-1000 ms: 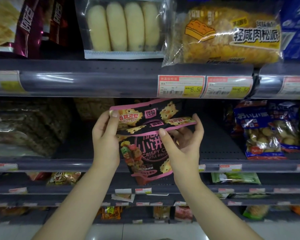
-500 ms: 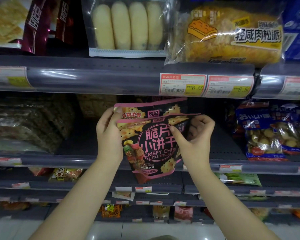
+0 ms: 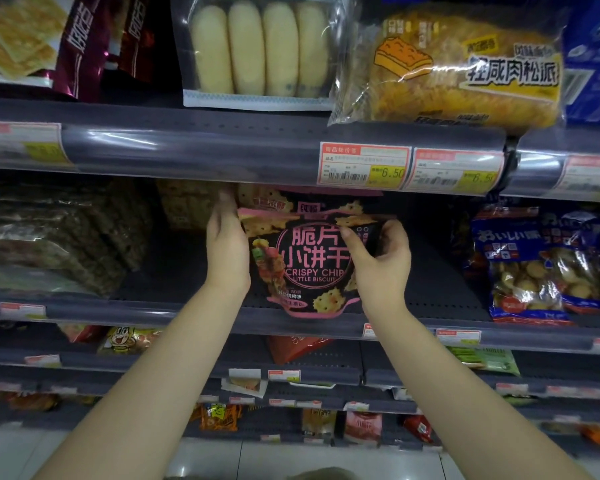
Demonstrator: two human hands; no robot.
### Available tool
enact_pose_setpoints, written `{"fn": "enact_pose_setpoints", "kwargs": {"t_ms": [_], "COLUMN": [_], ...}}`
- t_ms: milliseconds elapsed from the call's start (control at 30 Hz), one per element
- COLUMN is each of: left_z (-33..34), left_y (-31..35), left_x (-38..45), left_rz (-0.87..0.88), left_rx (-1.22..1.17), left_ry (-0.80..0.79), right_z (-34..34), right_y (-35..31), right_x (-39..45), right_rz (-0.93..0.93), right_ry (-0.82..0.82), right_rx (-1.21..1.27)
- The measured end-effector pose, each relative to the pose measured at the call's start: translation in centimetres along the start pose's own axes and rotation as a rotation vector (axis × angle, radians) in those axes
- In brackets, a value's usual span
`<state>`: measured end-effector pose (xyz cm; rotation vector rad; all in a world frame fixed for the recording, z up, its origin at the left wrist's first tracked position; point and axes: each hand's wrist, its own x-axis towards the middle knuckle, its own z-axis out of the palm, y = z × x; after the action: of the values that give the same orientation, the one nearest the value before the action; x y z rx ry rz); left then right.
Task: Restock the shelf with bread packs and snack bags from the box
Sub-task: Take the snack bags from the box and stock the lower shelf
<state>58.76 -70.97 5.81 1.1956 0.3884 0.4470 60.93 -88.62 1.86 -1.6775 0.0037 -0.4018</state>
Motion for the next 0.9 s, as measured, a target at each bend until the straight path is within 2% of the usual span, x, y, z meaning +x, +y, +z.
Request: {"fn": "enact_pose_setpoints", "kwargs": {"t_ms": [100, 233, 367, 467, 600, 900], "left_z": [-1.3, -3.6, -4.6, -4.4, -4.2, -4.4], "left_y": [-2.6, -5.3, -6.6, -7.2, -7.5, -8.6], "left_x": [-0.2, -1.9, -2.4, -2.2, -1.0, -0.4], "left_rz": [-0.055, 0.098, 0.232, 0.295, 0.314, 0.318], "left_rx": [0.074, 0.314, 0.598, 0.725, 0.68, 0.692], "left_ry": [-0.114, -0.308, -0.458, -0.479, -0.451, -0.442], "right_z": [0.0, -0.4, -1.1, -0.9, -0.2, 0.1], "right_y": [1.1, 1.2, 1.8, 2.6, 2.5, 4.4], "right_x": [-0.4, -1.2, -2.8, -2.9, -1.8, -1.2], "right_rz": [0.029, 0.031, -0.024, -0.034, -0.075, -0.065], "right_ry": [-0.076, -0.165, -0.362, -0.402, -0.355, -0.375], "right_rx": [-0.024, -0.002, -0.07, -0.121, -0.126, -0.152]}}
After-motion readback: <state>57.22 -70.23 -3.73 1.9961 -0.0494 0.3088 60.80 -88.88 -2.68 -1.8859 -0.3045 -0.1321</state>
